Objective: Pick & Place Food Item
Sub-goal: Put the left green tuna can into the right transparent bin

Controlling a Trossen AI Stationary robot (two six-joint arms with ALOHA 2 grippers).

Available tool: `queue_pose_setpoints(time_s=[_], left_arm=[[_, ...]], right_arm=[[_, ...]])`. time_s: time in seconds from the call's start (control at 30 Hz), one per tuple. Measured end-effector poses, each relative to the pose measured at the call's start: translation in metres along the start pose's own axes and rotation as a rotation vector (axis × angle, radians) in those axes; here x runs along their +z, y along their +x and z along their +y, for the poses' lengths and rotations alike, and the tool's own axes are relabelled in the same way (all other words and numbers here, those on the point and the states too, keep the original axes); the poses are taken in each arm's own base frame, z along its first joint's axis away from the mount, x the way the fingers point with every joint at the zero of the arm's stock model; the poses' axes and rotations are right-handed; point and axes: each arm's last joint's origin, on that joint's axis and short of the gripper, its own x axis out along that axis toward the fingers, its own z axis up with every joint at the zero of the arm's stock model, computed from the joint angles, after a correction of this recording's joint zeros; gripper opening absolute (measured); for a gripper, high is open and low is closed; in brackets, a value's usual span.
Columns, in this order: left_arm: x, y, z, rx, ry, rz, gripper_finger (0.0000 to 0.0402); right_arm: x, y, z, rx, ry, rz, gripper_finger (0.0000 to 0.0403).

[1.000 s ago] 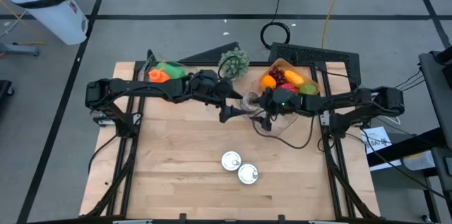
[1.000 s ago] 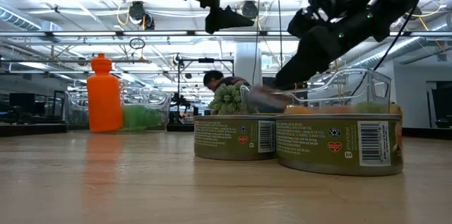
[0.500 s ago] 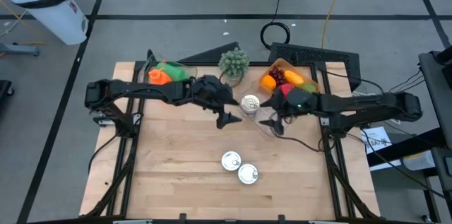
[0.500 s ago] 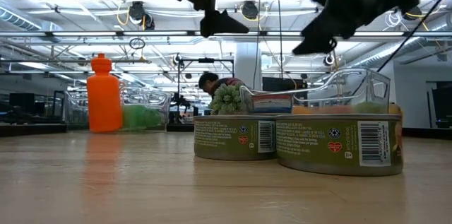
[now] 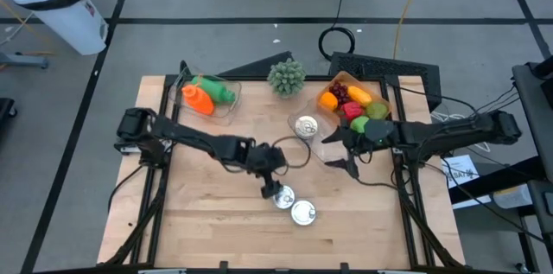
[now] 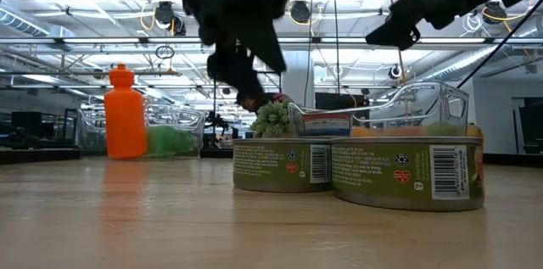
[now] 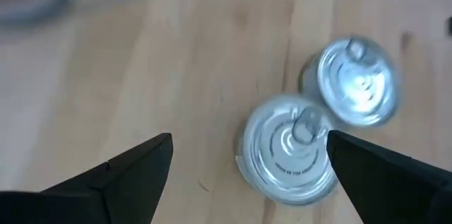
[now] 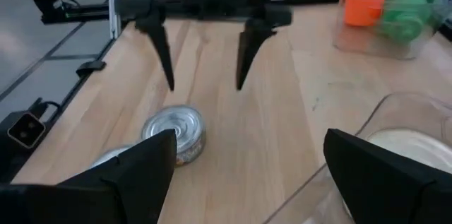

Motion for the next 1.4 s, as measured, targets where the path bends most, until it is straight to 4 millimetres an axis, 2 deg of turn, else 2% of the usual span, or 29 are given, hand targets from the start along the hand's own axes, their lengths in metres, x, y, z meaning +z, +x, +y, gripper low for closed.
queue_pose_setpoints(time_s=[0.17,0.3,0.5,0.73,0.9,1.07,1.4], left_arm=[[-0.019,0.033,-0.005,0.061,-0.04,0.086,0.039],[-0.027,0.045,0.005,0.214,-0.11,0.103,0.039],[-0.03,0.045,0.018,0.346,-0.162,0.132,0.039],[-0.033,0.048,0.024,0.4,-0.19,0.152,0.039],[-0.046,0.055,0.041,0.473,-0.275,0.291,0.039],[-0.051,0.055,0.052,0.534,-0.367,0.35,0.039],[-0.045,0.056,0.052,0.536,-0.281,0.28,0.039]], right_arm=[[-0.003,0.004,-0.001,-0.002,0.002,0.021,0.0338],[-0.003,0.005,-0.001,0.0,0.001,0.02,0.0338],[-0.002,0.005,-0.001,0.0,0.001,0.008,0.0338],[-0.002,0.005,-0.001,-0.001,0.001,0.007,0.0338],[-0.002,0.005,-0.001,-0.001,0.001,0.007,0.0338],[-0.002,0.005,-0.001,-0.002,0.0,0.007,0.0338],[-0.002,0.005,-0.001,-0.001,0.0,0.007,0.0338]])
